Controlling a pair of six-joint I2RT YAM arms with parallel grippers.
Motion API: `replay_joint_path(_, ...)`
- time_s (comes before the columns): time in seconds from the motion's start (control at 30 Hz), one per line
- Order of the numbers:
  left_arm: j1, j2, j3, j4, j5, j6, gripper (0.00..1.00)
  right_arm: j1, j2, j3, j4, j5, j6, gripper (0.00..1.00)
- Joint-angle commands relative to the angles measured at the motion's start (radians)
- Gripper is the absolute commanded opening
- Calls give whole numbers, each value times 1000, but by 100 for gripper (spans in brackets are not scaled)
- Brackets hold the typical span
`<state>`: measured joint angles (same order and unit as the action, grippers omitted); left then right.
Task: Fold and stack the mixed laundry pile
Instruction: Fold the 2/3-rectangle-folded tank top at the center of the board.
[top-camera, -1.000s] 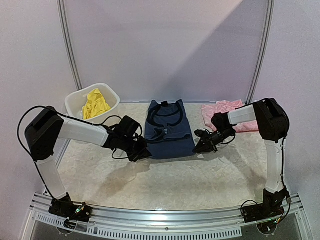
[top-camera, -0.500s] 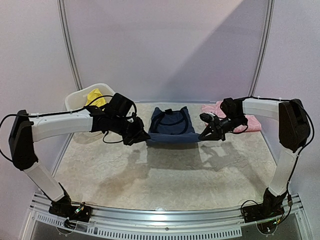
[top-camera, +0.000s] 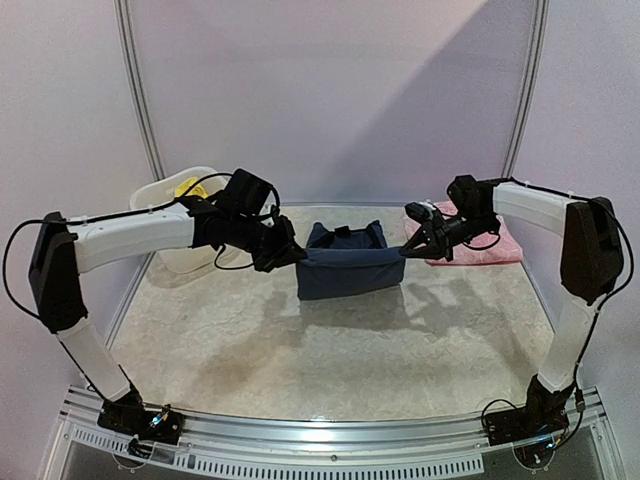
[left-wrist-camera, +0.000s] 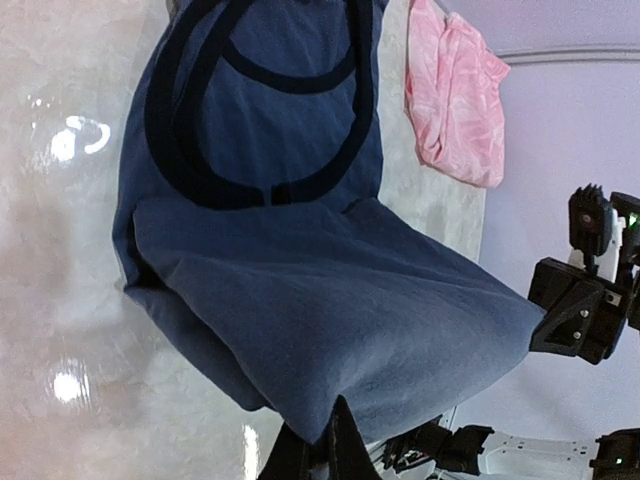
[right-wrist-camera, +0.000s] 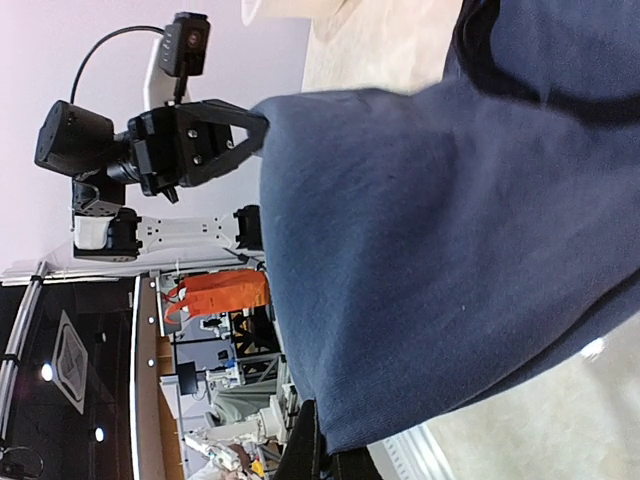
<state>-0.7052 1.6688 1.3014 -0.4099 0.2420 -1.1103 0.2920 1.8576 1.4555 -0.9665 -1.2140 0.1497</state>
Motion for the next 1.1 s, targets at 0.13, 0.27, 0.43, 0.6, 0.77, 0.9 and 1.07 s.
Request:
replay_joint_path(0.13, 114, 258, 189, 119, -2, 72, 0, -66, 220, 233, 159, 70, 49, 0)
replay_joint_path(0.27, 151, 384, 344, 107, -12, 121, 0, -91, 328, 315, 305, 91, 161, 0)
replay_joint_path(0.43, 198, 550, 482, 111, 57, 125, 0, -112, 474, 466, 407, 119, 248, 0)
replay_joint_path(0.6, 236, 660, 557, 166, 81, 95, 0, -135, 618, 579, 561, 122, 372, 0)
replay_joint_path(0.77, 262, 768, 680, 170, 101, 94, 2, -144, 683, 649, 630, 132, 451, 3)
replay_joint_path(0.9, 271, 849, 771, 188, 134, 79, 9, -151, 728, 668, 711, 146, 506, 11)
replay_joint_path(1.07, 276, 845, 742, 274, 66, 75, 48, -155, 818, 780, 792, 93, 553, 55)
